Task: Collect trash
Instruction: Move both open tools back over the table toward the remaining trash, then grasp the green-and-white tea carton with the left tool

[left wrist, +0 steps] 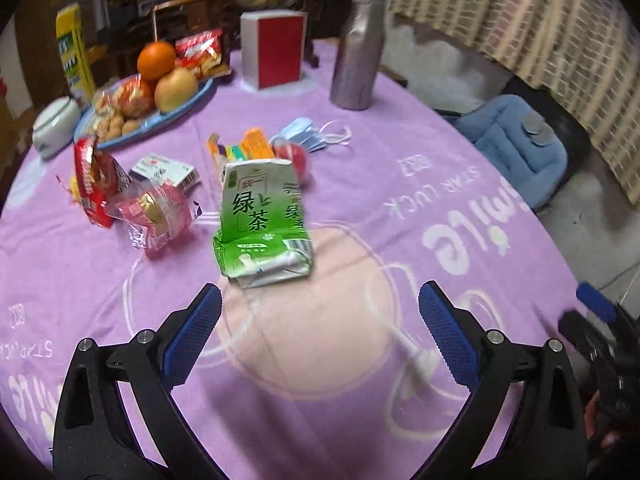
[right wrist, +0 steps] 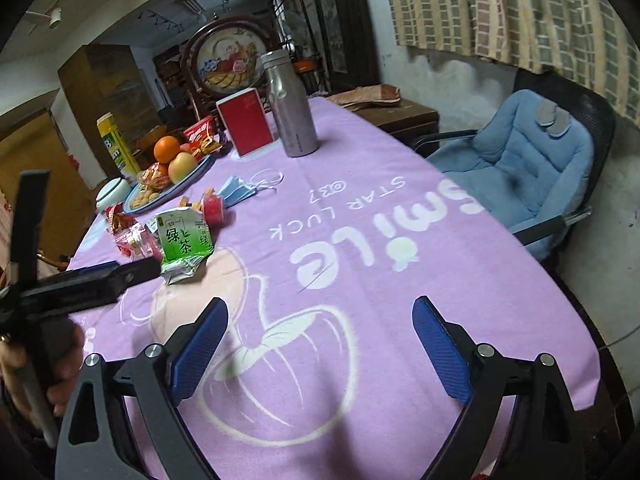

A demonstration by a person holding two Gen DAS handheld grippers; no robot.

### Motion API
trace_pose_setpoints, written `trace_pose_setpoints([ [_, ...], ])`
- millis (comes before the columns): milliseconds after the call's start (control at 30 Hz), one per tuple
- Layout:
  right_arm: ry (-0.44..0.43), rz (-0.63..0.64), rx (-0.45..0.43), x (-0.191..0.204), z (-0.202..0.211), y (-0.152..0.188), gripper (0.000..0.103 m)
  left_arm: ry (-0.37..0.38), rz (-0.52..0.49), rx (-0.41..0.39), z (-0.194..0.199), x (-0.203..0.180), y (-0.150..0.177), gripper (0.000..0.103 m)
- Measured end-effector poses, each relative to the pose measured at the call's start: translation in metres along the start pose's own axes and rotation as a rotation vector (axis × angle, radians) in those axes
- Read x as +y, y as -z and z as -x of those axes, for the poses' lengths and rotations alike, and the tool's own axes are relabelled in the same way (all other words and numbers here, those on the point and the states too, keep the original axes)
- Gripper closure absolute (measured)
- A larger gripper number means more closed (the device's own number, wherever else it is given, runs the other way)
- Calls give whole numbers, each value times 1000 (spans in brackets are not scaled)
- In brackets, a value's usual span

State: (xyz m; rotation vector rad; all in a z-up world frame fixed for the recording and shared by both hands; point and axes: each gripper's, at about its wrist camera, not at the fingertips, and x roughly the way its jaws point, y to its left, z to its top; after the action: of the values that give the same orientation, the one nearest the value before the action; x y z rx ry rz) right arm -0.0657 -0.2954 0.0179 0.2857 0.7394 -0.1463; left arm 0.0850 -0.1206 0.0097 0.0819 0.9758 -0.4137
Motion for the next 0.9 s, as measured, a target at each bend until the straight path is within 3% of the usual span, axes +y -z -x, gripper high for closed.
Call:
trace_pose_setpoints([
  [300, -6, 4, 37, -2, -18, -6, 11, -7, 127, 106, -58, 27, -23, 8],
  [667, -29, -11, 76, -8, -40, -15, 11, -127, 136, 145, -97, 30, -38, 8],
  [867, -41, 4, 85, -1, -45, -17, 11, -139, 156, 165, -105, 38, -41, 8],
  [900, -40, 6, 87, 0, -46, -17, 11, -144, 161, 166, -107, 39, -40, 12],
])
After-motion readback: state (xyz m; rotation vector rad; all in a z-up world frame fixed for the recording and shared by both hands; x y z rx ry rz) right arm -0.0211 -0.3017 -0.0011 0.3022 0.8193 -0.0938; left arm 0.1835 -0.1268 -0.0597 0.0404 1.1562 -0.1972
